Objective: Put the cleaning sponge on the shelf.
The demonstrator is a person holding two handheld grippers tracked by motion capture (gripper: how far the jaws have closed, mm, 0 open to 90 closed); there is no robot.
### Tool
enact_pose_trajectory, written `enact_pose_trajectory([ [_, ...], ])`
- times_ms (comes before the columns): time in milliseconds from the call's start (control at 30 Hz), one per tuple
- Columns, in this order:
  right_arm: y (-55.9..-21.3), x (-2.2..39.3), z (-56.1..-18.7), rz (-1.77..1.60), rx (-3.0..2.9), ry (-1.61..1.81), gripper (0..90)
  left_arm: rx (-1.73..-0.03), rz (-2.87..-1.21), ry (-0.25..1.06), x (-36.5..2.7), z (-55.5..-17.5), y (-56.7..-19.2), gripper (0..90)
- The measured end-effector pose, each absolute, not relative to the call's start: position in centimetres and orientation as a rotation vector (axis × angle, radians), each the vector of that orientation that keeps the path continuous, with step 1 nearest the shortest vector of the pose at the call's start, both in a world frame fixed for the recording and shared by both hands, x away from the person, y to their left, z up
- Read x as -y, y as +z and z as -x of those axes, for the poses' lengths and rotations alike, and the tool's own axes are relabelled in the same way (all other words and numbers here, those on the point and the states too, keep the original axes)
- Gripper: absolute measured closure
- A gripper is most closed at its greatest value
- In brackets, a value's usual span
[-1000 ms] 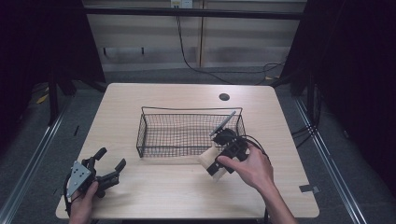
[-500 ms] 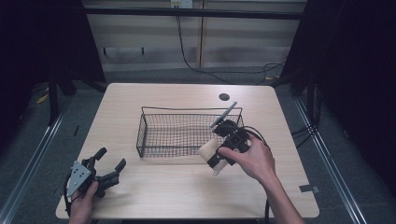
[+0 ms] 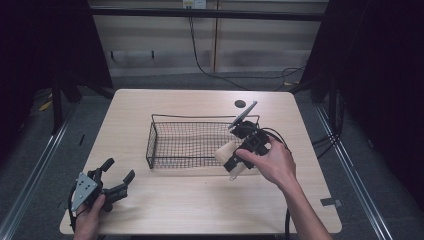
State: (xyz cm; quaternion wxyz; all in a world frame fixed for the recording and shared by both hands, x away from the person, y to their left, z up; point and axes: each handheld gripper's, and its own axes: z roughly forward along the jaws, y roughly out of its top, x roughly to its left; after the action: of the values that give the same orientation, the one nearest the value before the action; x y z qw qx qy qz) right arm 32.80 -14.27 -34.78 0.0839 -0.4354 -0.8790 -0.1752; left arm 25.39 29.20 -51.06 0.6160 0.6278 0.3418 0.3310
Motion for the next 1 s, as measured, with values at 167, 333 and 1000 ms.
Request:
enact_pose_trajectory([
  [167, -34.1, 14.3, -33.5, 1.331, 2.627, -0.519, 27.9, -0.787, -1.446, 0.763, -29.2, -25.4, -51.1, 15.7],
  [333, -33.9, 14.2, -34.3, 1.351, 2.631, -0.497, 27.9, -0.788, -1.444, 0.762, -29.2, -25.4, -51.1, 15.7],
  [1000, -34.4, 14.9, -36.7, 1.371, 2.611, -0.445, 28.0, -0.787, -1.446, 0.763, -29.2, -25.4, -51.1, 15.7],
])
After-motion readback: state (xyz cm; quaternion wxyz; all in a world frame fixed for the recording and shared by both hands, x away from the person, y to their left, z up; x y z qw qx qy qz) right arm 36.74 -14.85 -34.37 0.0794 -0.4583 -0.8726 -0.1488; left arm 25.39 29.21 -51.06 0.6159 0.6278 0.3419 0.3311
